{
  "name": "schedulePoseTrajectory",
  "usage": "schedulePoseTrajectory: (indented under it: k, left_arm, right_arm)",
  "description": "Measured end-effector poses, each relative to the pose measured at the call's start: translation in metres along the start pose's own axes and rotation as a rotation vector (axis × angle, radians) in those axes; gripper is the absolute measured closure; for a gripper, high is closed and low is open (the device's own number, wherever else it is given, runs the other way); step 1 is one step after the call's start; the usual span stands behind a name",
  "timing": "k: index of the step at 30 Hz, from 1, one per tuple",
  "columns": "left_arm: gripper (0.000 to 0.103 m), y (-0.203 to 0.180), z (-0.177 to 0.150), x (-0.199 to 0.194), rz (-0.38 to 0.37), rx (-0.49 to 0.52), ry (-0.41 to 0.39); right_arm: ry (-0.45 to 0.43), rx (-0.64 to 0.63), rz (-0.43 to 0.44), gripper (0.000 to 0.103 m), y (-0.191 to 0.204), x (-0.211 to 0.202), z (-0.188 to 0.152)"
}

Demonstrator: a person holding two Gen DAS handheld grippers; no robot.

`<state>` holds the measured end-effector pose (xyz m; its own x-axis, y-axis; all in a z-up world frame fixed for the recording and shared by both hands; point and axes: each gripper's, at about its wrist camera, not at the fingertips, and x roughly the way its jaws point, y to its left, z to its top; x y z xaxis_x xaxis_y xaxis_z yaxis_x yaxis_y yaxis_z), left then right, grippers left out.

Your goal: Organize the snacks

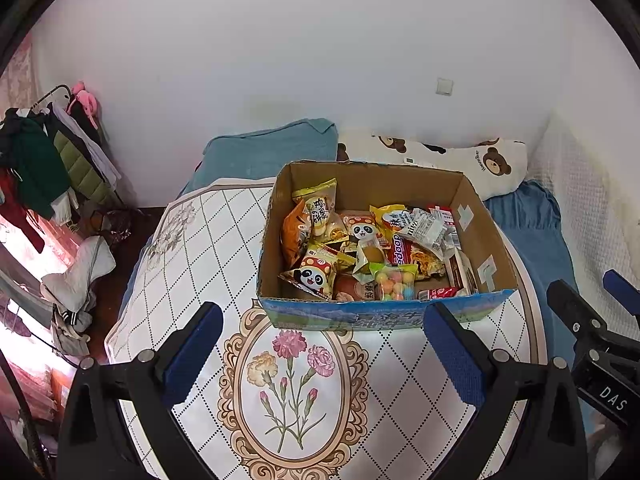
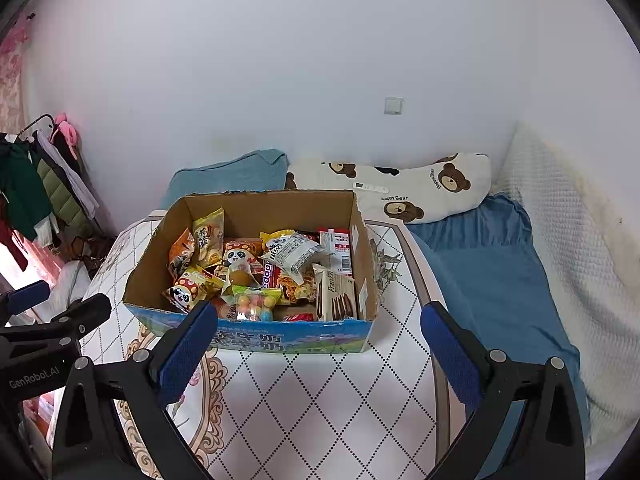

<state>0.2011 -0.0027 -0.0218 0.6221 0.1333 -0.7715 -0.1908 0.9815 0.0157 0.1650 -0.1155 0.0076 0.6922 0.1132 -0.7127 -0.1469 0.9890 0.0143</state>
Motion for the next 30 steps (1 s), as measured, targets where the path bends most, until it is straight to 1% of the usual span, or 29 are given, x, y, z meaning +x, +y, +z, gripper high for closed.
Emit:
schedulePoseTrajectory:
  k: [18, 30]
  left_arm:
    - [0.0, -0.0002, 0.0039, -0.0014, -0.002, -0.003, 0.003]
    - [0.0, -0.0025, 0.0002, -0.0013, -0.001, -0.014, 0.011]
  right_arm:
    - [0.002, 0.013, 0.001, 0.0, -0.0022, 0.0005, -0.0003]
    - [0.003, 0.013, 0.005, 0.0, -0.0042, 0.0008, 0.0008]
